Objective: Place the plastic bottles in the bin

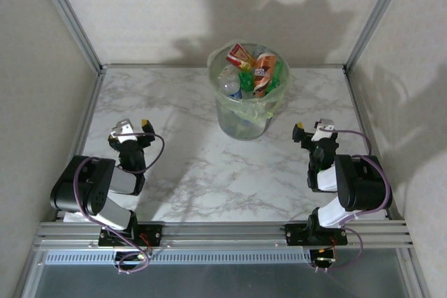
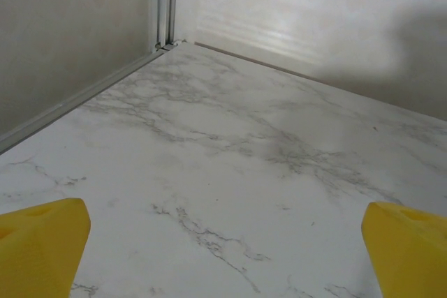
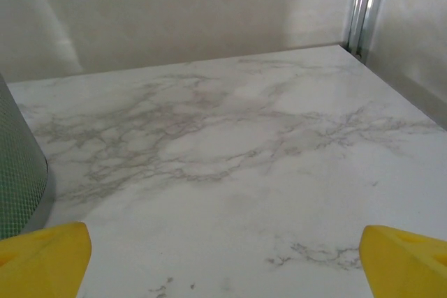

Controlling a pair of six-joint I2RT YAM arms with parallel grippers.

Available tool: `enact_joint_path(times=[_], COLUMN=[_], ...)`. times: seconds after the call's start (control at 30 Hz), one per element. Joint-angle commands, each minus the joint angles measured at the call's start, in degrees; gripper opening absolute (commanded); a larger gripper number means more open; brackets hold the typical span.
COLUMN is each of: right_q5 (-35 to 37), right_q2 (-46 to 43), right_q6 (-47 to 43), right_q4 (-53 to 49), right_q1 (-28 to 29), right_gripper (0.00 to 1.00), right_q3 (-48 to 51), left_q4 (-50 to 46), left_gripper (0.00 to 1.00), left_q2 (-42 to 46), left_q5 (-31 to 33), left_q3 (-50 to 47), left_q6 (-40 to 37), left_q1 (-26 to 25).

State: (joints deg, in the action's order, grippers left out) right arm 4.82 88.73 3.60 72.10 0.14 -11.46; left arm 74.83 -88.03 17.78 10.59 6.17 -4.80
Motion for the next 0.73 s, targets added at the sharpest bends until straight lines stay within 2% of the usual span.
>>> enact_joint_path(times=[0.0, 0.53, 0.7], right_q5=[-0.84, -1.96, -1.94], right_q2=[-0.25, 0.03, 0.04], right_q6=[-0.97, -1.48, -1.84], right_q4=[3.0, 1.7, 2.55], right_q1=[-0.22, -0.23, 0.09], right_gripper=[0.99, 0.99, 0.99], right_q3=[-0.33, -1.24, -0.84], left_q4=[2.11, 1.91, 0.55], left_gripper=[0.99, 0.99, 0.99], left_q2=[-0.35, -0.39, -0.38], left_q5=[-0.38, -0.65, -5.56], left_q3=[1.06, 1.14, 1.84], left_q6=[-0.81, -0.97, -2.13], left_q1=[-0.39, -0.39, 0.05])
